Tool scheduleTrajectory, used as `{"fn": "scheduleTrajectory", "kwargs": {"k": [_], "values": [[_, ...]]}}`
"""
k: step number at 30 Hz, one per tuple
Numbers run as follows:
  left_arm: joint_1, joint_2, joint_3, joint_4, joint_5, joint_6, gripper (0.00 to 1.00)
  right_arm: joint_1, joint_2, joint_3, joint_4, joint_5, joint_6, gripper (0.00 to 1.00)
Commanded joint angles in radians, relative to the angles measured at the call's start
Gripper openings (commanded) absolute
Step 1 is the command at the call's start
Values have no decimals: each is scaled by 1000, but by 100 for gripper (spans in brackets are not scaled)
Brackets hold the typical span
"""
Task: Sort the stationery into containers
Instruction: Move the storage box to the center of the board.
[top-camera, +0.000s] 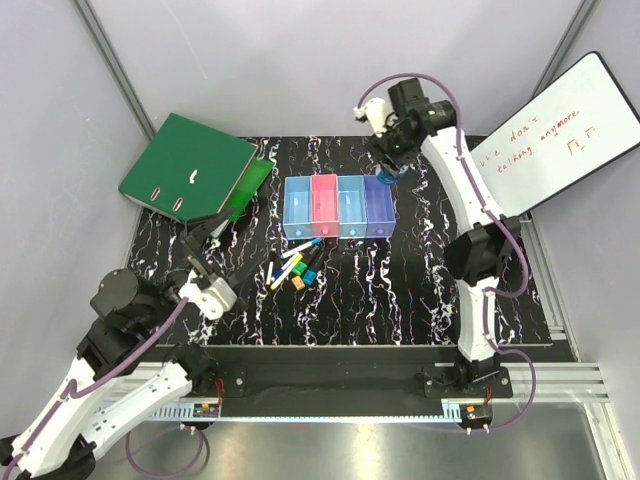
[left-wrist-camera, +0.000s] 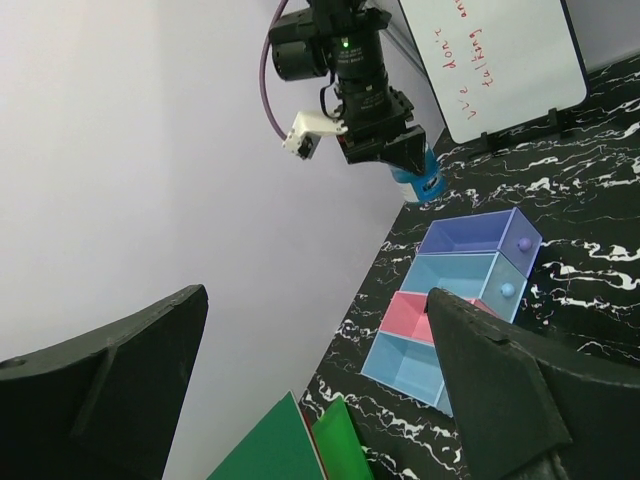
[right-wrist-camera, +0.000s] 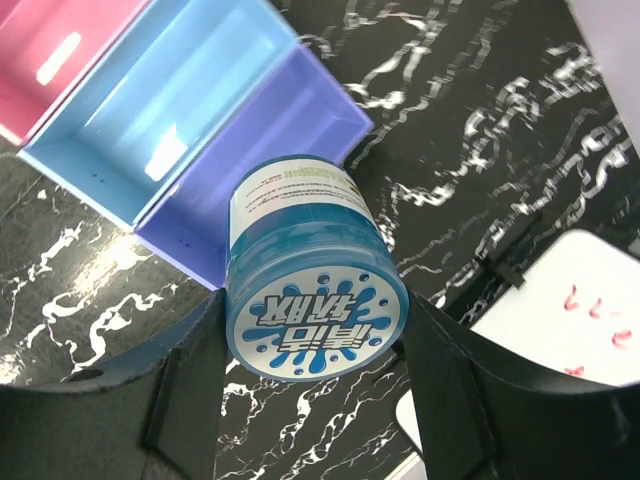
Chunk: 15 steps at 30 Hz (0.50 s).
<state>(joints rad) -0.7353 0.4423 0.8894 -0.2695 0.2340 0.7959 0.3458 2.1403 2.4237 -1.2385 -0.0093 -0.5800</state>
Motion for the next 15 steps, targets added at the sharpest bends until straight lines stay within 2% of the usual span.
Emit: {"fn": "scheduleTrajectory", "kwargs": {"k": [1, 15], "values": [[-3, -17, -9, 9, -24, 9, 99, 42, 58, 41, -24, 39, -87, 0], [-1, -34, -33, 13, -36, 0, 99, 50, 216, 97, 62, 69, -106, 0]]}}
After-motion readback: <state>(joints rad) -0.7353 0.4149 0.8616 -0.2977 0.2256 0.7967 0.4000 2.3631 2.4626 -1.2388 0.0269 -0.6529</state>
